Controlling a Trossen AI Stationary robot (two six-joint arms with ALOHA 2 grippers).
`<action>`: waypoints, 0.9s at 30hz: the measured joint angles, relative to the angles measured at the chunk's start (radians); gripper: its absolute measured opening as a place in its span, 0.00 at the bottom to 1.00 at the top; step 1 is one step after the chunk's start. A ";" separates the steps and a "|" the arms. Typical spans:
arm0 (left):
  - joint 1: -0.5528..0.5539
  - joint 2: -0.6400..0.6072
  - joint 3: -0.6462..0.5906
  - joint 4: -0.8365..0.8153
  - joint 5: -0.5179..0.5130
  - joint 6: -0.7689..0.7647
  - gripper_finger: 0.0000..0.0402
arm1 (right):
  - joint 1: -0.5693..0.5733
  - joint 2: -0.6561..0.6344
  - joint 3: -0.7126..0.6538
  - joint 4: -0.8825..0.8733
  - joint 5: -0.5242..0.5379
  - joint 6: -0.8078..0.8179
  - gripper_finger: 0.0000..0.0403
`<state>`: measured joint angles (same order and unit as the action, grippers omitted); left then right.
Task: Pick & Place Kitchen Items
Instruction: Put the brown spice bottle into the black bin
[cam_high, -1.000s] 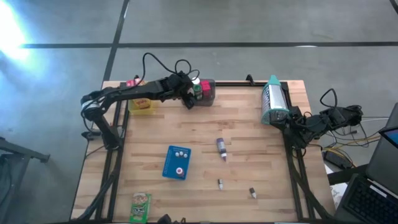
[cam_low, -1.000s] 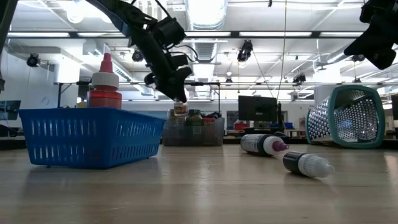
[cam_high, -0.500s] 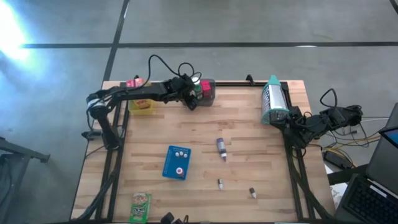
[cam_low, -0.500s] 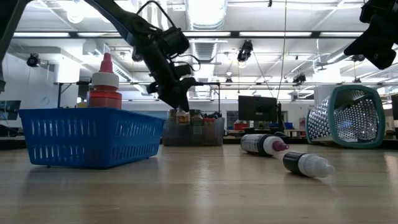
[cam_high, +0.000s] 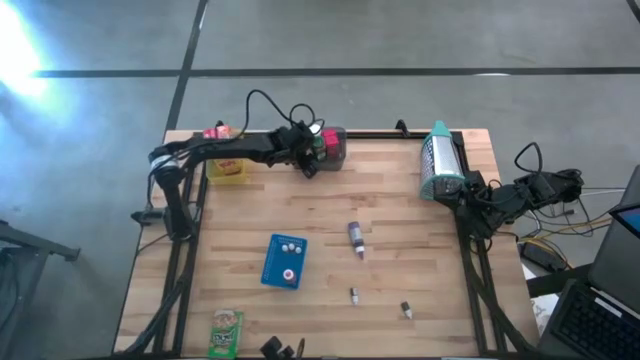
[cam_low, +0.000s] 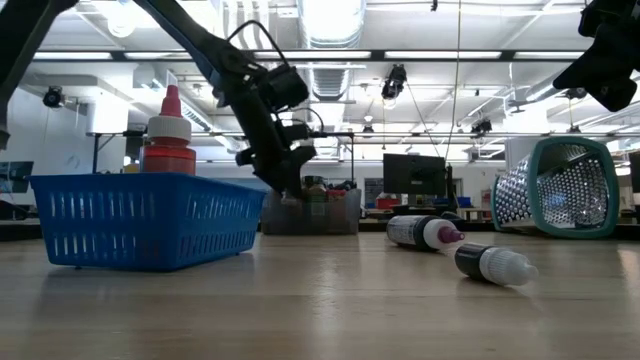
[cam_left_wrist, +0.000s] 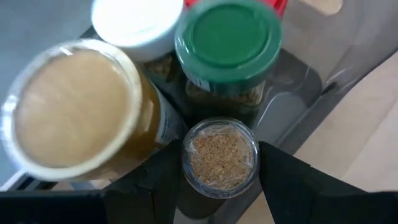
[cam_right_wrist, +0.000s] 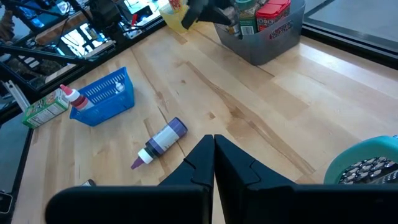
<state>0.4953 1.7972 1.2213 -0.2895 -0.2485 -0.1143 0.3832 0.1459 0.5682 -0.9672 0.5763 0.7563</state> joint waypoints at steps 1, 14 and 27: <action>0.001 0.007 0.000 0.000 0.003 -0.001 0.48 | 0.000 0.000 0.000 0.000 0.000 0.000 0.02; 0.016 0.050 0.001 0.026 0.042 -0.011 0.48 | 0.000 0.000 0.000 0.000 0.000 0.000 0.02; 0.027 0.061 0.005 0.043 0.049 -0.001 0.55 | 0.000 0.000 0.000 0.000 0.000 0.000 0.02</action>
<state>0.5220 1.8584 1.2259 -0.2470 -0.1997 -0.1151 0.3836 0.1459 0.5682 -0.9672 0.5765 0.7566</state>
